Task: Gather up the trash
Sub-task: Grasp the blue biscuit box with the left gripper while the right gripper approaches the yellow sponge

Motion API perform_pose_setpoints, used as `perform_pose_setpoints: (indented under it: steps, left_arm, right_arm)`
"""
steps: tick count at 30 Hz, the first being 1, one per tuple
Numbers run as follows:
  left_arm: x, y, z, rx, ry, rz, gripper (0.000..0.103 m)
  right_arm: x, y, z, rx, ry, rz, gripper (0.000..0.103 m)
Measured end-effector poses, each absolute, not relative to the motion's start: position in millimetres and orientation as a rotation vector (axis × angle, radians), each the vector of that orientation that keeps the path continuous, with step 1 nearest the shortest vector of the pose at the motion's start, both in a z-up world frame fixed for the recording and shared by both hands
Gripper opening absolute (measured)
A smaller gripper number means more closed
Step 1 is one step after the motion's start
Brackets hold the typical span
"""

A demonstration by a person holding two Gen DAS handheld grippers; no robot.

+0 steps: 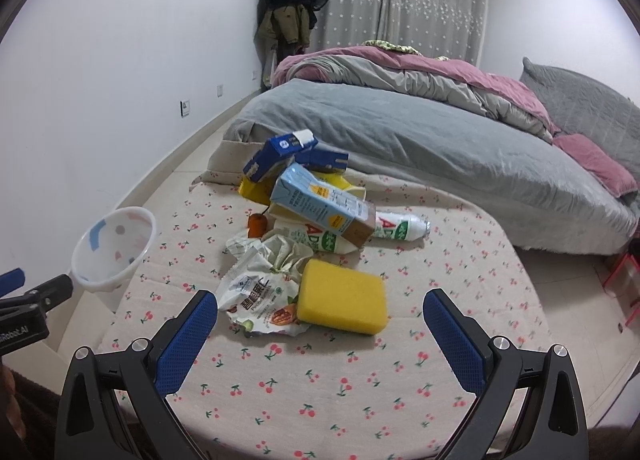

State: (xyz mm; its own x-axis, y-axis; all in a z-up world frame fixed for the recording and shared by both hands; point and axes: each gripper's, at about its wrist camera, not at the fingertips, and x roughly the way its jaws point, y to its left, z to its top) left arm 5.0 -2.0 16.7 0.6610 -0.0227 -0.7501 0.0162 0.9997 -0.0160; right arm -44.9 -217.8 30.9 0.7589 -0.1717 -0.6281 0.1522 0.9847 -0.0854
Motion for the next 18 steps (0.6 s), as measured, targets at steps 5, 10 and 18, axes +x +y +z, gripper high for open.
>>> perform_pose_setpoints:
  steps: [5, 10, 18]
  left_arm:
    - [22, -17, 31, 0.044, 0.855, -0.085, 0.100]
    - [44, -44, 44, 0.094, 0.885, -0.214, 0.100]
    - [98, -86, 65, 0.129, 0.909, -0.327, 0.100]
  right_arm:
    - [-32, -234, 63, -0.057, 0.704, -0.172, 0.103]
    - [-5, -264, 84, -0.054, 0.769, -0.136, 0.103]
    - [63, -311, 78, -0.055, 0.901, -0.104, 0.103]
